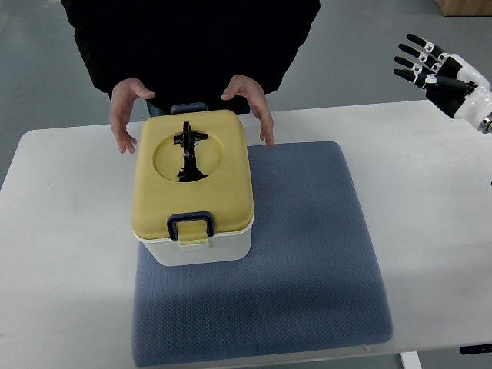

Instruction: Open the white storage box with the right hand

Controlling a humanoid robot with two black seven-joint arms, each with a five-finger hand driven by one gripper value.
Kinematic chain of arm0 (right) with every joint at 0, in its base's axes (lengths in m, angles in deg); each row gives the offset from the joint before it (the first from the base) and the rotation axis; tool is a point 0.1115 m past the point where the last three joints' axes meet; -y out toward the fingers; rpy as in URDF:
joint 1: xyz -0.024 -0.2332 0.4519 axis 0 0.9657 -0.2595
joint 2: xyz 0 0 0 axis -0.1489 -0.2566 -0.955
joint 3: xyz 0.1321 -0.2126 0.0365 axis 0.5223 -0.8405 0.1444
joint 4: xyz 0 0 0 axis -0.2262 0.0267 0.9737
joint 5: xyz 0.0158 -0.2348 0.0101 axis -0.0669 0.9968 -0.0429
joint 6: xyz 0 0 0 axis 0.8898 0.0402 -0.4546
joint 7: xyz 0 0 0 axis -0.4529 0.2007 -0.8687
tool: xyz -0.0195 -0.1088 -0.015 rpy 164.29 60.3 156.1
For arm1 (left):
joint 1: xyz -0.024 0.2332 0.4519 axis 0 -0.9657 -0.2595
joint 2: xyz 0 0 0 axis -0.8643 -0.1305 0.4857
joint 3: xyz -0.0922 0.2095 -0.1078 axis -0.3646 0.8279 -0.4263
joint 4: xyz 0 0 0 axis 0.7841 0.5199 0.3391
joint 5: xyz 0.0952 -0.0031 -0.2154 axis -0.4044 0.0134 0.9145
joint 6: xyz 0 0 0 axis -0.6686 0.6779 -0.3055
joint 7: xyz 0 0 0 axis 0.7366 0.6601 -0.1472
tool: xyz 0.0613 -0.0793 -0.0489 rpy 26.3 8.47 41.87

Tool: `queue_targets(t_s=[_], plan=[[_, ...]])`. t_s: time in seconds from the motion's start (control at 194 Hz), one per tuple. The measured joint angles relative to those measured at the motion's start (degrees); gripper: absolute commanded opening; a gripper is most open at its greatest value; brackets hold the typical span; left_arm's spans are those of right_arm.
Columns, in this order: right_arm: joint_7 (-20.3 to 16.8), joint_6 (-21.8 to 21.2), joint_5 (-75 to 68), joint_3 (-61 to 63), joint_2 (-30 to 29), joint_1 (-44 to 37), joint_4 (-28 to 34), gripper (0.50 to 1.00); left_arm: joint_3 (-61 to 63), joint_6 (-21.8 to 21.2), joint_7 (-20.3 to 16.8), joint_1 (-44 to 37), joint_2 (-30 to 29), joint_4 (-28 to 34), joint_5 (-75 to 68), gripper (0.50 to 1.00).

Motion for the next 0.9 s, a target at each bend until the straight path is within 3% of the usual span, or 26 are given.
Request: queue_targets(t_s=[0.902], plan=[[-0.05,0.0,0.07,0.13,0.43,-0.58,-0.03,0.928,0.04,-0.36,0.0,-0.01,0.0,0.05,0.07,1.0]])
